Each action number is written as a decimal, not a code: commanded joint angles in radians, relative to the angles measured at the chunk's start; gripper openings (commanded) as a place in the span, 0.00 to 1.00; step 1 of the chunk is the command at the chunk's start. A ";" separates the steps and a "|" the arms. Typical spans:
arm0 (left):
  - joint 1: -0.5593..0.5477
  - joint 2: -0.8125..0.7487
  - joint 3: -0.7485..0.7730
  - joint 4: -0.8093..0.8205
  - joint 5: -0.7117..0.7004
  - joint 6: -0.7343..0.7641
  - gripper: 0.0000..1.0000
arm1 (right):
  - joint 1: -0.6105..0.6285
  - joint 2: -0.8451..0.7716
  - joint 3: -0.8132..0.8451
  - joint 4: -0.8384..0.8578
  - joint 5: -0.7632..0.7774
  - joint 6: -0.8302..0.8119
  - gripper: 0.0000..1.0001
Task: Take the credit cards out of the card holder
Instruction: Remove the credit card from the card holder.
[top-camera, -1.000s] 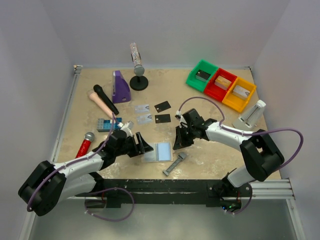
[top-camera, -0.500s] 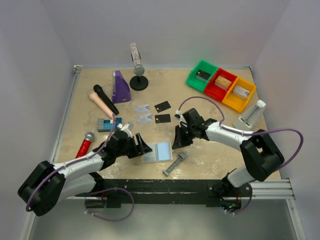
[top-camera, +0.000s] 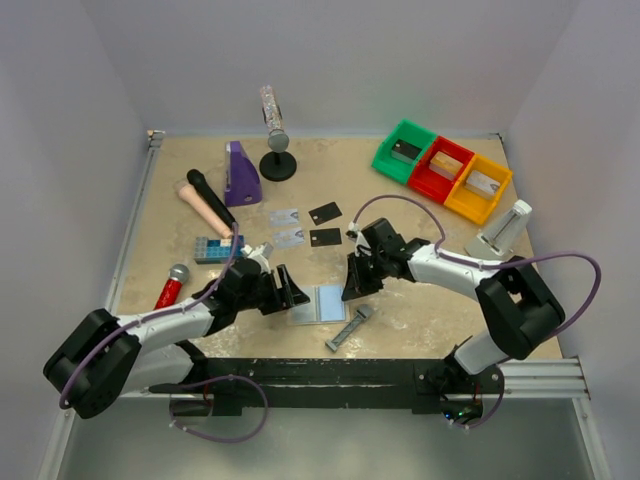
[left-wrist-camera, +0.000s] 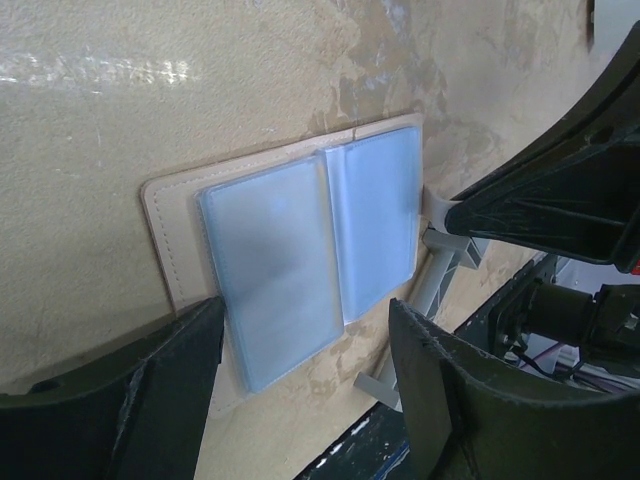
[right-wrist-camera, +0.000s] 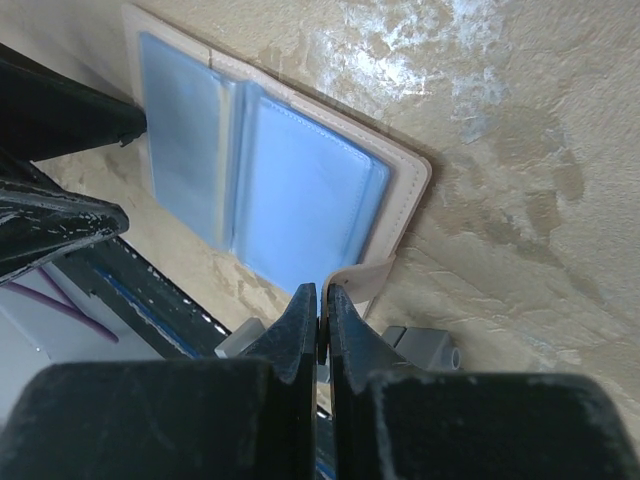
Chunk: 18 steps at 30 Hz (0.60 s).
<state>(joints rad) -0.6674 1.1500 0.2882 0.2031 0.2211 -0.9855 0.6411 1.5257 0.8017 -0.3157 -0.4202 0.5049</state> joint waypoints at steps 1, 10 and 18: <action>-0.009 0.022 0.046 0.081 0.041 -0.005 0.71 | 0.011 0.011 0.013 0.043 -0.037 0.012 0.00; -0.012 0.059 0.069 0.114 0.076 -0.004 0.71 | 0.015 0.019 0.024 0.035 -0.038 0.009 0.00; -0.017 0.067 0.085 0.134 0.100 -0.001 0.71 | 0.017 0.021 0.028 0.024 -0.034 0.006 0.00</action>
<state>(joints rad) -0.6720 1.2137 0.3256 0.2718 0.2867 -0.9852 0.6491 1.5501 0.8021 -0.3099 -0.4374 0.5083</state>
